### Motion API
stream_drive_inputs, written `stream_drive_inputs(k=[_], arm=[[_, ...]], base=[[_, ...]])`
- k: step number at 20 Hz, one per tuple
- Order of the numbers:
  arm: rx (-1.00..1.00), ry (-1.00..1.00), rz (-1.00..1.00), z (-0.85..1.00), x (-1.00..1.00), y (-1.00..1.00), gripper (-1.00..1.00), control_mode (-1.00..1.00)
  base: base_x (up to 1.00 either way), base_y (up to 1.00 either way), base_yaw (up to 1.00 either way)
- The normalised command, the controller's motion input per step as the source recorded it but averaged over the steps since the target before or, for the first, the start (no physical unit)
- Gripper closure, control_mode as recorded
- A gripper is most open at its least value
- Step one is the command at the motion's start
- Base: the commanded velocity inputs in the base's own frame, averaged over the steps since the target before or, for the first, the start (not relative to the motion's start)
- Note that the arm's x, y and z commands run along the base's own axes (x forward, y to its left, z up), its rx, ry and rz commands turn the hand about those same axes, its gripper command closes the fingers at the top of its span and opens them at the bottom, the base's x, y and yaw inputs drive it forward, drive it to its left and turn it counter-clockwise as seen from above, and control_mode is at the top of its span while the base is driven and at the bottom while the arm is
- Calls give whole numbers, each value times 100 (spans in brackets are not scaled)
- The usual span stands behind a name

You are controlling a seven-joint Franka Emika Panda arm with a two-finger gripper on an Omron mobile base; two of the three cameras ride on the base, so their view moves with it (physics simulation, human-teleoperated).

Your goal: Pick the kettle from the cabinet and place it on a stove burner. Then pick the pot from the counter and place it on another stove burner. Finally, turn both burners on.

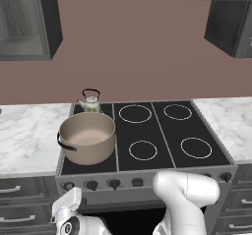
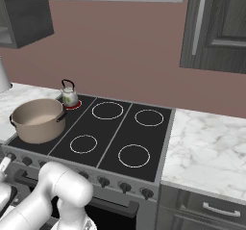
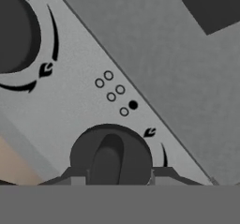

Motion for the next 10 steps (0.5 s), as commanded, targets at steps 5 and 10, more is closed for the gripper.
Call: stream_drive_inputs(k=[5, 10], arm=[[-8, 0, 0, 0, 0, 3, 100, -100], [0, 0, 0, 0, 0, 0, 100, -100]], base=[[0, 0, 0], [0, 0, 0]])
